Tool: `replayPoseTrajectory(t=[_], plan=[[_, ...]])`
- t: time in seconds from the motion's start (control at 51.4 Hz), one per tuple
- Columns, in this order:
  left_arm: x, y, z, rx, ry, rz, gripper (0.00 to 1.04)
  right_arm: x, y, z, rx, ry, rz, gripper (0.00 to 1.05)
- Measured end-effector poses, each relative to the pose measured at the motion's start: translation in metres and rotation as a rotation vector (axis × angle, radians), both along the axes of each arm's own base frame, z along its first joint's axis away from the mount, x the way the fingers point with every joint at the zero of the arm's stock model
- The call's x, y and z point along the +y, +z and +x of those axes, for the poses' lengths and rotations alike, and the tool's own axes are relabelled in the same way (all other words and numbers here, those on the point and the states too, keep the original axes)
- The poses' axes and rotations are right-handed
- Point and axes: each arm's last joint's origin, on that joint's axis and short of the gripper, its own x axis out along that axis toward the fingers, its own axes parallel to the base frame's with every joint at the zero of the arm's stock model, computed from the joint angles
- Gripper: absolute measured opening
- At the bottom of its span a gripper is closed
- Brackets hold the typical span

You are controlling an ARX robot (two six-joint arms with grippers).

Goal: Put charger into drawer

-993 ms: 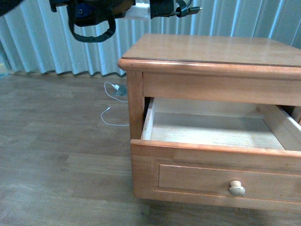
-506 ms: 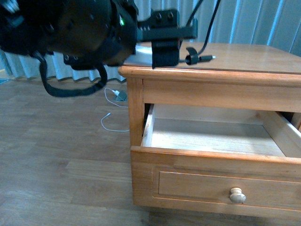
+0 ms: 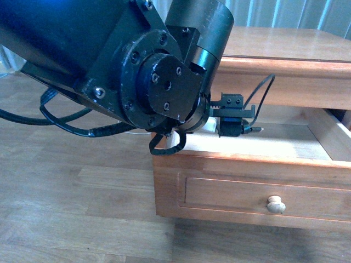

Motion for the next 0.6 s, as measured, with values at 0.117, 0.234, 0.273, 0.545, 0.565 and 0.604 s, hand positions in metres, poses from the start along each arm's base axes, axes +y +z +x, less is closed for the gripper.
replayPoseTrajectory(t=[0.117, 0.234, 0.273, 0.545, 0.565, 0.604], plan=[[-0.003, 0.008, -0.003, -0.032, 0.001, -0.016, 1.0, 0.0, 0.0, 0.0, 0.0, 0.0, 0.0, 0.97], [0.006, 0.033, -0.014, -0.088, 0.005, -0.043, 0.99, 0.0, 0.0, 0.0, 0.0, 0.0, 0.0, 0.97], [0.011, 0.043, -0.019, -0.106, 0.006, -0.056, 0.99, 0.0, 0.0, 0.0, 0.0, 0.0, 0.0, 0.97], [0.094, 0.126, -0.076, -0.299, 0.088, -0.107, 0.99, 0.0, 0.0, 0.0, 0.0, 0.0, 0.0, 0.97], [0.106, 0.132, -0.085, -0.315, 0.104, -0.109, 0.99, 0.0, 0.0, 0.0, 0.0, 0.0, 0.0, 0.97], [0.121, 0.14, -0.098, -0.33, 0.117, -0.116, 0.99, 0.0, 0.0, 0.0, 0.0, 0.0, 0.0, 0.97]])
